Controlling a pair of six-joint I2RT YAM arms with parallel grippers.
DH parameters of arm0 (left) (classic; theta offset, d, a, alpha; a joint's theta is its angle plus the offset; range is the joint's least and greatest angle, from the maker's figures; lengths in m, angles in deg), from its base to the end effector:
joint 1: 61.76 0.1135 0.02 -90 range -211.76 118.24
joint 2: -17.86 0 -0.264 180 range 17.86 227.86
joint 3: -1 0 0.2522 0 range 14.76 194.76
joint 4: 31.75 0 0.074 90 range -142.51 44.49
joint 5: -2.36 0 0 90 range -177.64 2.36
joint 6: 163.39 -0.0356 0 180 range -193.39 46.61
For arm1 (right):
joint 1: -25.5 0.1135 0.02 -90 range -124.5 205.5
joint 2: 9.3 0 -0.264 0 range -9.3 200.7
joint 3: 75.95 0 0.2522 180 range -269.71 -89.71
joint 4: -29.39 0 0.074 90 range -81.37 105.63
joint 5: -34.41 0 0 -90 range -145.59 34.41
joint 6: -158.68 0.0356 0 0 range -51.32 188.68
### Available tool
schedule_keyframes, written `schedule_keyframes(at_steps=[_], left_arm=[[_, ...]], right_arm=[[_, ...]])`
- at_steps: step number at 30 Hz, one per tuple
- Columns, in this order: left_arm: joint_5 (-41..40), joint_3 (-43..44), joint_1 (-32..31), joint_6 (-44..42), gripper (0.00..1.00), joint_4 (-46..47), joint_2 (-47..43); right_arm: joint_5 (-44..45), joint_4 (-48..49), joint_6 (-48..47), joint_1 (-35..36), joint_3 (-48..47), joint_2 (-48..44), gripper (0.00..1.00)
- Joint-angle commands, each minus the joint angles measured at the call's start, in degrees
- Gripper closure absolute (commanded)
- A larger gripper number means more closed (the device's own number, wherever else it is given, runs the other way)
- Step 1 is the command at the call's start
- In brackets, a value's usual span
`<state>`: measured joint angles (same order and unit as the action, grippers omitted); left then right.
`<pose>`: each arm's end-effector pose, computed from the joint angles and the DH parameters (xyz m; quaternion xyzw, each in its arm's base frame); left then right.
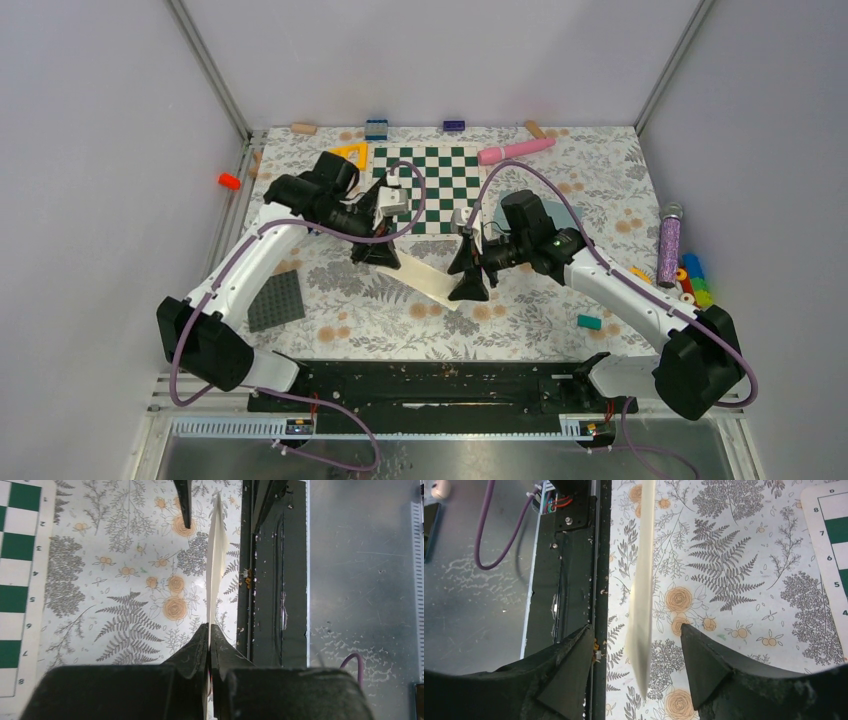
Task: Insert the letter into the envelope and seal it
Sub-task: Fold the letter.
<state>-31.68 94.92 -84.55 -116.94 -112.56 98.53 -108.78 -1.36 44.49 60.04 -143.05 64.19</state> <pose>0.2269 -0.1273 0.3450 0.5504 0.6751 -0.4217 0.2519 0.2076 0.1775 0.2810 -0.5663 0.6001 0.4352 0.3602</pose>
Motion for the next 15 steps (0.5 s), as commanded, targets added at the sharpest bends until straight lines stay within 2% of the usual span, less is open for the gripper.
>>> schedule_keyframes(at_steps=[1, 4, 11, 15], left_arm=[[-0.8, -2.4, -3.0, 4.4, 1.0, 6.1, -2.7], [-1.6, -2.7, -4.8, 5.8, 1.0, 7.1, -2.8], [-1.4, -1.6, -5.8, 7.6, 1.0, 7.8, -2.1], [-2.2, -2.4, -7.2, 7.4, 1.0, 7.9, -1.7]], right_arm=[[-2.4, 5.7, 5.5, -0.1, 0.3, -1.2, 0.28], [-3.0, 8.6, 8.1, -0.1, 1.1, -1.1, 0.28], [-5.3, 10.5, 10.5, 0.0, 1.4, 0.8, 0.42], [-7.2, 15.1, 15.5, 0.0, 2.1, 1.4, 0.42]])
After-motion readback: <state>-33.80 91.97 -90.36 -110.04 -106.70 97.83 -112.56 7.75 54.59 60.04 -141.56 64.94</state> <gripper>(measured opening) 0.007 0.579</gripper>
